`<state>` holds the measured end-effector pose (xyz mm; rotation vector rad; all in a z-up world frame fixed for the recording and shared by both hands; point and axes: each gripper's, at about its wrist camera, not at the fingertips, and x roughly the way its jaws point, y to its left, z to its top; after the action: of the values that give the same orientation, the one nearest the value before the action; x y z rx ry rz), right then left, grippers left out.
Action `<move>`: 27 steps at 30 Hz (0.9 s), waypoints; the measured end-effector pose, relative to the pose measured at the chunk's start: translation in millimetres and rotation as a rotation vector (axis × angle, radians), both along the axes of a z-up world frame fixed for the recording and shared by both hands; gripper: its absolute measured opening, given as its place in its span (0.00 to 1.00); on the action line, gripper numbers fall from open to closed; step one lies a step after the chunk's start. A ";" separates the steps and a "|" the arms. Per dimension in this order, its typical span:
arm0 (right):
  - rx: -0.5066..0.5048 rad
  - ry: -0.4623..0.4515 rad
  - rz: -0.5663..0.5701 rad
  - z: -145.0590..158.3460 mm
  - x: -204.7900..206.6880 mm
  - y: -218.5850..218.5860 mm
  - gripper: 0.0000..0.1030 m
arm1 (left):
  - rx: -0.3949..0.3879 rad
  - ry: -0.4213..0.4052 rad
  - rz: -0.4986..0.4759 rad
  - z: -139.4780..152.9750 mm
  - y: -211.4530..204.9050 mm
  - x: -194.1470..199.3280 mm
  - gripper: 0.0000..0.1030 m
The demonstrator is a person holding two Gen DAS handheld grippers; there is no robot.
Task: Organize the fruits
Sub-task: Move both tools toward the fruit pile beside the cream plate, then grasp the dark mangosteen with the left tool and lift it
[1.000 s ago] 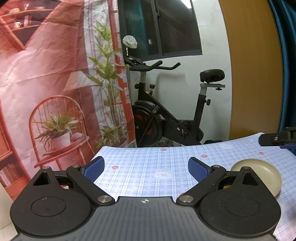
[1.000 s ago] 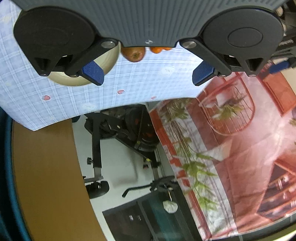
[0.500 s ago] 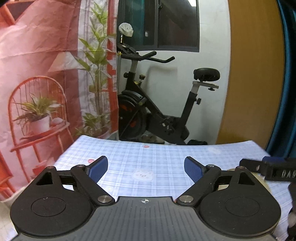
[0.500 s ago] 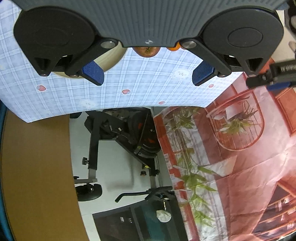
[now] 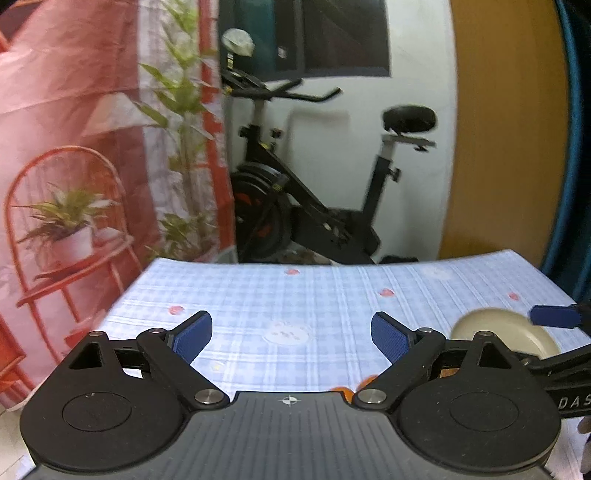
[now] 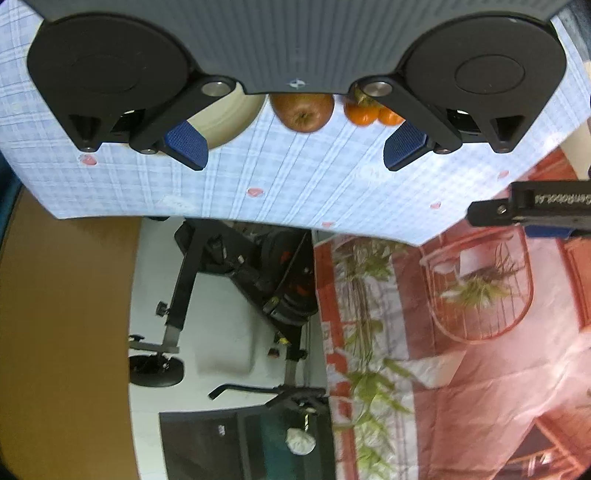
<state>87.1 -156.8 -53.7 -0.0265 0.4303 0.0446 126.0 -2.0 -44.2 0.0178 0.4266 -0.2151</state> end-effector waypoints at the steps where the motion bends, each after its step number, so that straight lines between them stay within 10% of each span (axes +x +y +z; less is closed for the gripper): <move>1: 0.009 0.015 0.013 -4.0 0.6 -0.4 1.00 | 0.006 0.014 -0.010 -5.7 0.1 -0.3 0.91; 9: 0.077 0.130 0.056 -29.5 7.8 -4.4 0.81 | -0.017 0.044 -0.151 -28.8 1.3 9.1 0.85; 16: 0.152 0.224 0.107 -48.0 16.2 -7.2 0.56 | -0.063 0.201 -0.273 -55.5 -8.6 18.7 0.53; 27: 0.276 0.310 0.130 -63.3 33.7 -10.1 0.55 | -0.159 0.381 -0.372 -66.7 -7.6 24.3 0.53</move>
<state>120.7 -166.9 -116.9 0.2272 0.7287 0.2377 150.3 -9.6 -110.9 -0.1027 0.7848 -0.6242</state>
